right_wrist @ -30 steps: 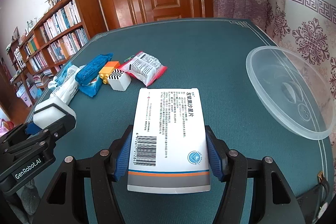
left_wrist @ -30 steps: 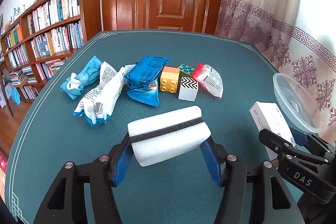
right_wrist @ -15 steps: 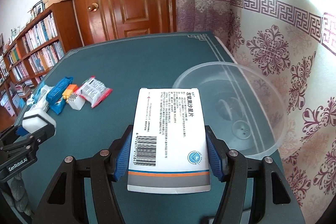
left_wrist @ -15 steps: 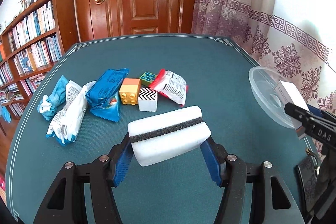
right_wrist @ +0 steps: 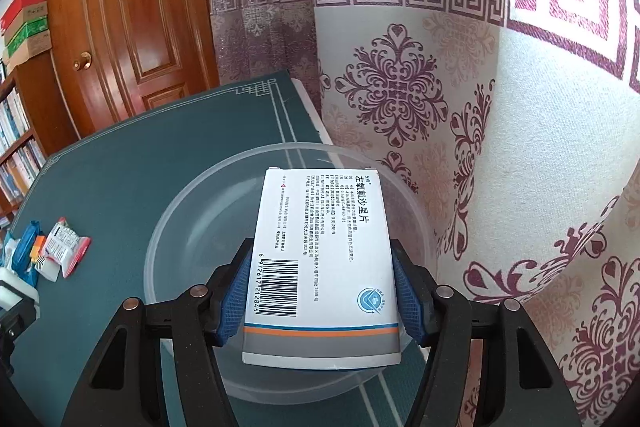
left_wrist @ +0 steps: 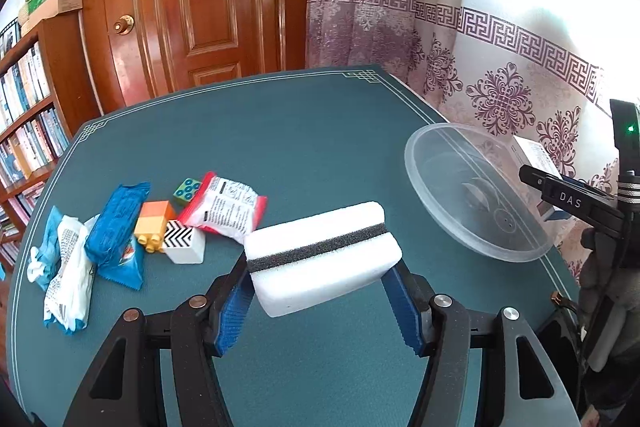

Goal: Organize objects
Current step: 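Carry the medicine box into the clear bowl and open the right gripper, then lower the white sponge into the bowl beside the box and open the left gripper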

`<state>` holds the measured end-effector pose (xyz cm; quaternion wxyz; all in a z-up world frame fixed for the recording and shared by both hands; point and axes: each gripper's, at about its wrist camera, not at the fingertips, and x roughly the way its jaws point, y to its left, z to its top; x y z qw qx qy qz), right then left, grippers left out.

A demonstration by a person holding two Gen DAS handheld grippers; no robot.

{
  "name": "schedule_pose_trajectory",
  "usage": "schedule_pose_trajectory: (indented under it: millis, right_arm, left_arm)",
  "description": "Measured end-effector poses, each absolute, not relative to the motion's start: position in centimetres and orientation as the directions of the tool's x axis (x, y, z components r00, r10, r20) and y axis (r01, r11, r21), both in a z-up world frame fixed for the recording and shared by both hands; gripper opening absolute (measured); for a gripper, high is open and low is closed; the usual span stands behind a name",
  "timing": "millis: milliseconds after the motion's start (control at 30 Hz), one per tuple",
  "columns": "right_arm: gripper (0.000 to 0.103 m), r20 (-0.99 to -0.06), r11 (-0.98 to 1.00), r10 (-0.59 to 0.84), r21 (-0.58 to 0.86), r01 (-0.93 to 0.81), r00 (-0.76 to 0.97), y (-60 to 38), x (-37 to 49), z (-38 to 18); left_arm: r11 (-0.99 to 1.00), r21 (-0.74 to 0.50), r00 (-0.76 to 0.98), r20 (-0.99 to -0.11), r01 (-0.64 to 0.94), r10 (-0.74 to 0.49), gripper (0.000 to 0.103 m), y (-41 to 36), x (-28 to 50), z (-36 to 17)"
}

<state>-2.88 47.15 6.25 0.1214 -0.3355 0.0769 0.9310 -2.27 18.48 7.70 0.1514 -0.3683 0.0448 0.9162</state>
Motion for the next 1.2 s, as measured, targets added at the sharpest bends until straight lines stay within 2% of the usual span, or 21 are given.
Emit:
schedule_pose_trajectory:
  millis: [600, 933, 1000, 1033, 1100, 1200]
  right_arm:
    - [0.065, -0.598, -0.973, 0.170, 0.024, -0.230, -0.783, 46.2, 1.2, 6.3]
    - [0.065, -0.602, -0.972, 0.160, 0.041, -0.230, -0.782, 46.5, 2.3, 5.8]
    - [0.065, -0.602, -0.972, 0.157, 0.044, -0.229, -0.783, 46.4, 2.4, 5.7]
    - [0.065, -0.602, -0.973, 0.156, 0.043, -0.227, -0.783, 46.4, 2.6, 5.7]
    - [0.065, -0.602, -0.973, 0.157, 0.041, -0.227, -0.783, 46.2, 2.7, 5.6]
    - [0.065, -0.604, -0.973, 0.156, 0.042, -0.227, -0.782, 46.2, 2.9, 5.6]
  left_arm:
    - [-0.882, -0.082, -0.592, -0.712, -0.465, 0.378, 0.066, 27.2, -6.8, 6.8]
    - [-0.866, -0.081, -0.577, -0.715, -0.493, 0.395, 0.068, 29.8, -7.6, 6.6]
    - [-0.863, -0.082, -0.577, -0.711, -0.499, 0.402, 0.073, 30.2, -7.8, 6.7]
    - [-0.862, -0.083, -0.579, -0.708, -0.501, 0.405, 0.084, 30.4, -7.9, 6.7]
    - [-0.865, -0.081, -0.597, -0.691, -0.495, 0.407, 0.095, 30.6, -8.1, 6.8]
    - [-0.873, -0.073, -0.611, -0.687, -0.481, 0.394, 0.096, 30.4, -8.3, 6.8]
